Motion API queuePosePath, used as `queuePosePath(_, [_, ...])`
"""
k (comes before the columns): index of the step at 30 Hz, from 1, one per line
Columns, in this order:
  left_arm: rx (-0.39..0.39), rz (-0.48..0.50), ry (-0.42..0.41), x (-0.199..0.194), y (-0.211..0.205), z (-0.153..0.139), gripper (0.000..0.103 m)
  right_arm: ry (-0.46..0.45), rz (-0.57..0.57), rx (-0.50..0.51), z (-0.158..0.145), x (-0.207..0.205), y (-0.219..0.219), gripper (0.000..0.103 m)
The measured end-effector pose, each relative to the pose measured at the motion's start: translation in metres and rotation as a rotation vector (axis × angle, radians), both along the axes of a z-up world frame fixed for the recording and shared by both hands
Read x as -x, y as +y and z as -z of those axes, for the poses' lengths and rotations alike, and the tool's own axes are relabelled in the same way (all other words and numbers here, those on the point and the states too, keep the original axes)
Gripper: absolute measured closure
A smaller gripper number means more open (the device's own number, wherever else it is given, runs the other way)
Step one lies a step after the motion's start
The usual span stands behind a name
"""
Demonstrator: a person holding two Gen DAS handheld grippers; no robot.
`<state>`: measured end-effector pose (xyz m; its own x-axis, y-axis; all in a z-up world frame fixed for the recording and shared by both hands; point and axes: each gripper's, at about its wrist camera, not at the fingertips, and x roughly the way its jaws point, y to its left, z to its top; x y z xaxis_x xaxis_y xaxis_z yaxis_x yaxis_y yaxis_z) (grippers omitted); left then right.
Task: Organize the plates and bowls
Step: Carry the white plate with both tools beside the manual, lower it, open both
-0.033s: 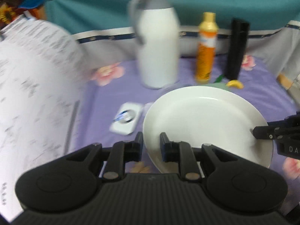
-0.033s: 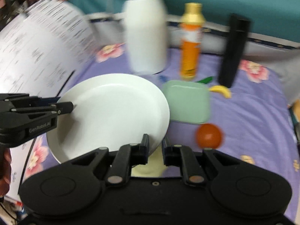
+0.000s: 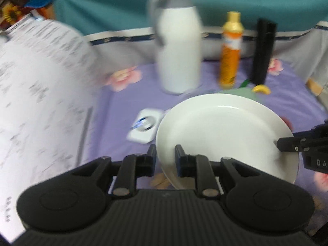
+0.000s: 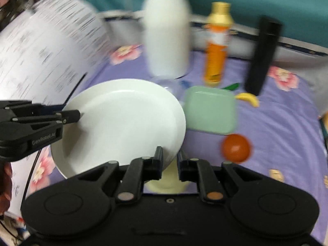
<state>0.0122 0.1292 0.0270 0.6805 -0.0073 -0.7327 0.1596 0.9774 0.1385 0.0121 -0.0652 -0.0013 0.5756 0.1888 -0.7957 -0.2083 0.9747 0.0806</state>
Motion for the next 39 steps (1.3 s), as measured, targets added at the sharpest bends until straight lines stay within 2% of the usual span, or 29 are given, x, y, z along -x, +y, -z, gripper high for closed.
queuePosePath(6, [0.037,-0.106,0.053,0.025,0.076,0.021,0.085,0.066,-0.122,0.027,0.022,0.006,0.079,0.089])
queuePosePath(10, [0.045,-0.13,0.089,0.041,0.11,0.039,0.085,0.103,-0.184,0.048,0.037,0.017,0.111,0.089])
queuePosePath(17, [0.061,-0.119,0.152,0.051,0.118,0.075,0.085,0.171,-0.216,0.096,0.066,0.032,0.138,0.089])
queuePosePath(22, [0.084,-0.1,0.209,0.054,0.114,0.099,0.085,0.213,-0.216,0.129,0.084,0.034,0.131,0.088])
queuePosePath(26, [0.089,-0.079,0.222,0.054,0.11,0.11,0.084,0.235,-0.208,0.139,0.091,0.036,0.125,0.084])
queuePosePath(27, [0.09,-0.078,0.217,0.054,0.11,0.11,0.082,0.239,-0.207,0.135,0.092,0.036,0.124,0.082])
queuePosePath(28, [0.093,-0.077,0.214,0.055,0.11,0.11,0.078,0.241,-0.208,0.128,0.092,0.035,0.122,0.073])
queuePosePath(29, [0.091,-0.08,0.213,0.054,0.11,0.11,0.067,0.238,-0.209,0.121,0.093,0.035,0.122,0.059])
queuePosePath(30, [0.08,-0.087,0.208,0.054,0.11,0.11,0.058,0.232,-0.21,0.119,0.092,0.037,0.121,0.049])
queuePosePath(31, [0.064,-0.096,0.197,0.055,0.11,0.11,0.037,0.226,-0.21,0.119,0.092,0.038,0.12,0.028])
queuePosePath(32, [0.048,-0.106,0.184,0.055,0.109,0.108,0.02,0.218,-0.211,0.119,0.092,0.037,0.119,0.014])
queuePosePath(34, [0.019,-0.129,0.154,0.057,0.109,0.105,0.0,0.205,-0.211,0.115,0.088,0.039,0.116,0.004])
queuePosePath(35, [0.013,-0.138,0.144,0.055,0.109,0.103,0.0,0.205,-0.209,0.115,0.09,0.036,0.114,0.0])
queuePosePath(39, [0.032,-0.158,0.151,0.049,0.109,0.096,0.0,0.206,-0.191,0.113,0.087,0.037,0.098,0.0])
